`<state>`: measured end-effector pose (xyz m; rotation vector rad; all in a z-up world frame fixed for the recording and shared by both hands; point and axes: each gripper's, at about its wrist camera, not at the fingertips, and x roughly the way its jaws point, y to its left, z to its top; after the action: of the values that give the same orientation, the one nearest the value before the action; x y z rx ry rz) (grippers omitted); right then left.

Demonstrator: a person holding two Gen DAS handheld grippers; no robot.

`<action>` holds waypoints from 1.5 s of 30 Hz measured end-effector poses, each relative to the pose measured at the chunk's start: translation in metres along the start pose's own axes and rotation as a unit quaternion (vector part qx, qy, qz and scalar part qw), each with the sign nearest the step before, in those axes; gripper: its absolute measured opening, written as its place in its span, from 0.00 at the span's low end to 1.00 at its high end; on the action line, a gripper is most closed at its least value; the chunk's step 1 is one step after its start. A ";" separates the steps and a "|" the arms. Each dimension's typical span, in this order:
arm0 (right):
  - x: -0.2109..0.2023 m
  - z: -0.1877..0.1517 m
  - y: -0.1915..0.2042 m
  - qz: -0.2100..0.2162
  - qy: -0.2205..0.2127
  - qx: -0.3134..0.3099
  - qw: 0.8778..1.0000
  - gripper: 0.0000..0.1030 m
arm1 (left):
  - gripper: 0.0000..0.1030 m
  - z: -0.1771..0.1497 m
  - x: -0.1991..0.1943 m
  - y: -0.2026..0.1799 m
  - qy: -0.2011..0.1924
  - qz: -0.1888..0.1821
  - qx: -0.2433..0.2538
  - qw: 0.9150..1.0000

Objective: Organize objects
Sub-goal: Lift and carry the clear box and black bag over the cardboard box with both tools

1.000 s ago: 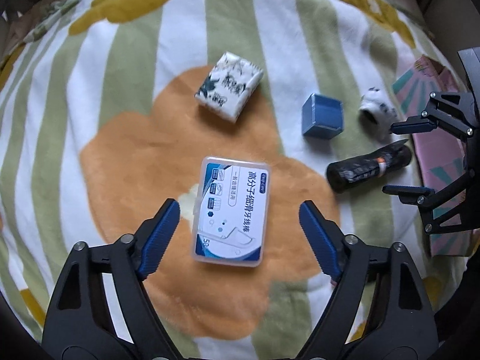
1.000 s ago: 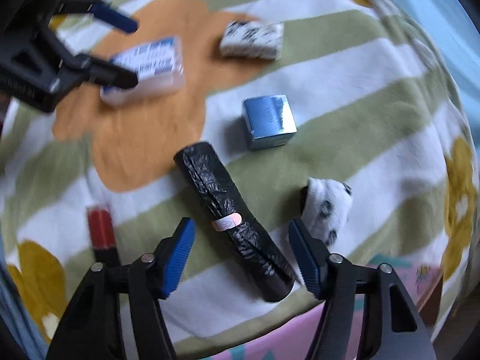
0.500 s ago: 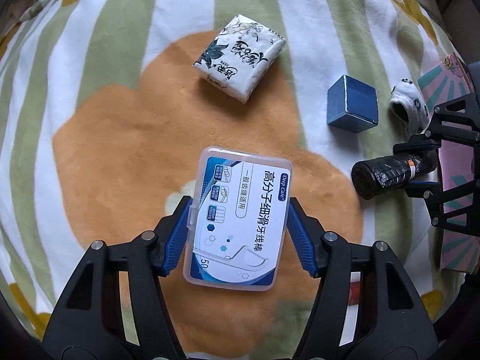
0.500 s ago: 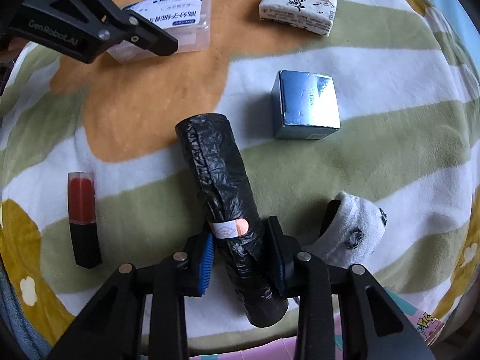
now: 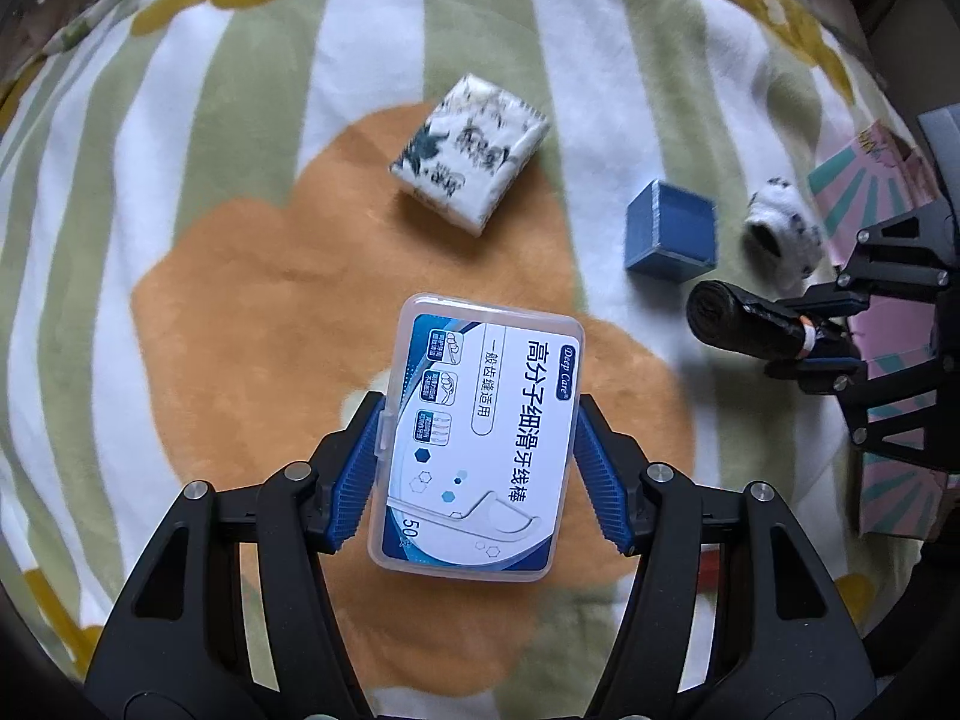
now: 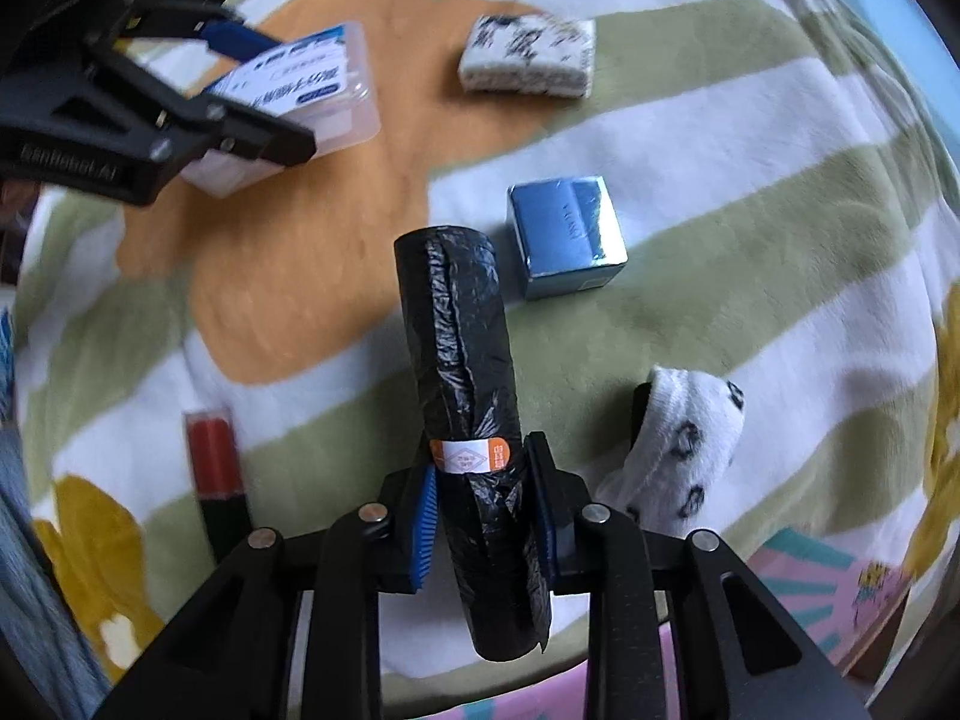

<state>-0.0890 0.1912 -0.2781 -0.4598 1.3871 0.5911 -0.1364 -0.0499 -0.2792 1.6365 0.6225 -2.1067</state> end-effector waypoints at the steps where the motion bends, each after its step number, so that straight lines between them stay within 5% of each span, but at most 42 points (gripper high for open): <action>1: -0.004 -0.002 0.000 0.002 -0.003 0.011 1.000 0.24 | 0.56 0.000 -0.005 -0.001 -0.004 -0.001 0.000 1.000; 9: -0.071 -0.033 -0.001 0.045 -0.054 0.192 0.979 0.24 | 0.56 -0.006 -0.059 -0.004 -0.039 -0.005 -0.031 0.999; 11: -0.091 -0.014 0.003 0.046 -0.067 0.224 0.971 0.24 | 0.56 -0.005 -0.072 -0.012 -0.048 -0.004 -0.029 0.998; 20: -0.169 0.003 0.050 -0.008 -0.122 0.346 0.930 0.24 | 0.56 -0.031 -0.164 -0.006 -0.091 -0.006 -0.054 0.994; 24: -0.197 -0.014 0.072 -0.026 -0.160 0.402 0.901 0.24 | 0.57 -0.049 -0.198 -0.008 -0.108 0.003 -0.068 0.992; 27: -0.202 -0.011 0.083 -0.035 -0.181 0.420 0.889 0.24 | 0.56 -0.063 -0.216 -0.012 -0.115 0.006 -0.069 0.991; 34: -0.220 -0.020 0.092 -0.043 -0.199 0.422 0.883 0.24 | 0.56 -0.075 -0.236 -0.023 -0.128 0.007 -0.057 0.990; 45: -0.248 -0.092 0.061 -0.079 -0.213 0.473 0.851 0.24 | 0.56 -0.036 -0.255 -0.084 -0.156 -0.017 -0.009 0.987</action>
<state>-0.2177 0.1521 -0.0431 0.3472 1.0323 -0.1695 -0.0951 0.0497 -0.0304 1.2541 0.5669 -2.3099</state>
